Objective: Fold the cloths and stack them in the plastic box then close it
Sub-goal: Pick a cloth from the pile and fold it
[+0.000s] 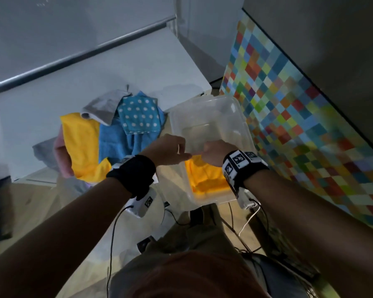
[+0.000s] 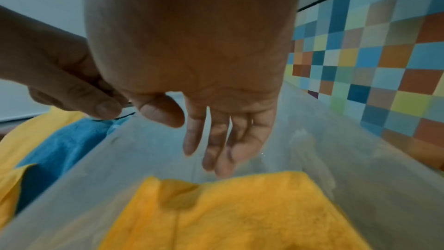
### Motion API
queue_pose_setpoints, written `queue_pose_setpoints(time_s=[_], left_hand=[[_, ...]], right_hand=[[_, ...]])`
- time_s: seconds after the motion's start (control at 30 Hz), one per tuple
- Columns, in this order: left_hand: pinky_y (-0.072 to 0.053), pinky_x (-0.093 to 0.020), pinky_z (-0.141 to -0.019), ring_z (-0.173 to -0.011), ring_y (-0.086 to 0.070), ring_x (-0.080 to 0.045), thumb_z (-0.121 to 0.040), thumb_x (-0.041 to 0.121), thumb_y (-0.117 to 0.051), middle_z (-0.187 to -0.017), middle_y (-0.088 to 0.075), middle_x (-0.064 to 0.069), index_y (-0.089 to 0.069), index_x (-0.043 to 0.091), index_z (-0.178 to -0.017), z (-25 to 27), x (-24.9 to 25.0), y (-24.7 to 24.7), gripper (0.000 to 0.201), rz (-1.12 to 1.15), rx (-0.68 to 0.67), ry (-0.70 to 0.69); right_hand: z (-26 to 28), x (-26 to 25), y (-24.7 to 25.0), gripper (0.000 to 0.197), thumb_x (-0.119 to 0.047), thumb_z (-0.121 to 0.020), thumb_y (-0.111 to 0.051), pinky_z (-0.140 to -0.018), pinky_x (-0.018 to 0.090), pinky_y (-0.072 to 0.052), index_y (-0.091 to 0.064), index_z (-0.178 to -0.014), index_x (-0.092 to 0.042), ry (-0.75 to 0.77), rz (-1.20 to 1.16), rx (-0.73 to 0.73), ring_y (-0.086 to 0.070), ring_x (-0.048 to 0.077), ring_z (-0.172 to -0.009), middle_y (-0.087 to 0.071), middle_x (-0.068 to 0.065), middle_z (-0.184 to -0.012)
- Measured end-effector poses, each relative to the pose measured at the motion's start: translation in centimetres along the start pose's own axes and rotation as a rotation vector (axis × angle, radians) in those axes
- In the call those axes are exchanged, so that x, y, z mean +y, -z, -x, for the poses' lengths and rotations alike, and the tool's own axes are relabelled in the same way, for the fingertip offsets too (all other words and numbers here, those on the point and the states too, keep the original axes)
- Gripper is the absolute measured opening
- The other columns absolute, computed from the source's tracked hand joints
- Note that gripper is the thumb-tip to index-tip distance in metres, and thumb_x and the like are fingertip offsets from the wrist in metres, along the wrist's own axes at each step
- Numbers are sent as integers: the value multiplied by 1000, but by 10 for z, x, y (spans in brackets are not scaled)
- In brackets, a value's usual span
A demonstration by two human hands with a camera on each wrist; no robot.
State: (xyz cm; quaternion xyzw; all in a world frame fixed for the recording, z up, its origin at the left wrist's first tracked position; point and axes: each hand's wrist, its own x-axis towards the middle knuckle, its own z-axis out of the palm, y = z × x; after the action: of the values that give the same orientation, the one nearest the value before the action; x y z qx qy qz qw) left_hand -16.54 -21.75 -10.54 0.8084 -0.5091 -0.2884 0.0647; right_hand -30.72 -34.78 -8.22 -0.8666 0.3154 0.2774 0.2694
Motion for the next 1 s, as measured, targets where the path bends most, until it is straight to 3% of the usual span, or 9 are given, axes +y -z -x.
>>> queue_pose_setpoints(time_s=[0.07, 0.17, 0.23, 0.47, 0.63, 0.73, 0.8, 0.9, 1.0], left_hand=[[-51, -33, -64, -63, -54, -9, -83, 56, -62, -68, -58, 7, -58, 25, -77, 18, -24, 7, 32, 23, 56, 22], [-48, -31, -63, -66, -54, -13, -83, 50, -64, -66, -55, 10, -56, 27, -75, 52, -67, 12, 25, 82, 163, 89], [-41, -29, -60, -67, -52, -12, -85, 45, -66, -67, -54, 9, -56, 26, -78, 78, -101, 14, 23, 107, 187, 173], [-45, -29, -68, -73, -60, -16, -83, 31, -71, -64, -59, 7, -61, 24, -84, 147, -209, 7, 13, 254, 218, 360], [-45, -34, -77, -91, -61, -32, -74, 19, -80, -100, -64, -16, -59, 7, -117, 161, -257, -14, 49, 322, 213, 415], [-45, -40, -93, -116, -54, -37, -67, 20, -85, -128, -55, -21, -42, 3, -139, 158, -267, -36, 85, 307, 163, 432], [-46, -42, -92, -117, -56, -37, -67, 24, -85, -128, -57, -21, -34, 3, -143, 152, -269, -52, 94, 339, 138, 475], [-46, -45, -88, -108, -62, -34, -77, 31, -76, -114, -66, -14, -32, 6, -140, 147, -259, -72, 81, 323, 124, 539], [-40, -42, -95, -118, -56, -32, -86, 21, -63, -125, -62, -9, -47, 13, -134, 149, -253, -83, 51, 252, 101, 555]], right_hand=[[7, -17, -3, 50, -51, -73, -44, -94, 43, -47, -63, -109, -21, 5, -41, 95, -58, 36, -108, -62, 7, -120], [9, -47, -12, 19, -40, -81, -56, -81, 38, -51, -61, -91, -24, 50, -162, 265, -62, 33, -93, -68, 5, -100], [8, -76, -21, 16, -38, -79, -56, -79, 37, -52, -57, -86, -23, 81, -215, 317, -62, 30, -88, -67, 2, -93], [-13, -183, -66, 16, -31, -81, -62, -74, 40, -54, -58, -94, -23, 201, -242, 213, -61, 27, -77, -64, 4, -85], [-47, -231, -98, 28, -28, -85, -63, -80, 44, -54, -55, -110, -20, 226, -194, 64, -62, 27, -86, -62, 7, -102], [-66, -242, -115, 48, -21, -86, -66, -88, 42, -52, -48, -131, -19, 265, -172, -40, -58, 30, -111, -56, 9, -128], [-81, -247, -130, 63, -14, -85, -69, -94, 41, -49, -40, -141, -19, 312, -182, -124, -51, 29, -125, -47, 9, -142], [-94, -249, -151, 79, -14, -80, -75, -100, 47, -47, -32, -146, -22, 326, -201, -206, -48, 30, -130, -44, 9, -146], [-102, -250, -164, 83, -15, -80, -75, -104, 39, -43, -29, -150, -20, 347, -151, -243, -47, 27, -132, -44, 10, -147]])
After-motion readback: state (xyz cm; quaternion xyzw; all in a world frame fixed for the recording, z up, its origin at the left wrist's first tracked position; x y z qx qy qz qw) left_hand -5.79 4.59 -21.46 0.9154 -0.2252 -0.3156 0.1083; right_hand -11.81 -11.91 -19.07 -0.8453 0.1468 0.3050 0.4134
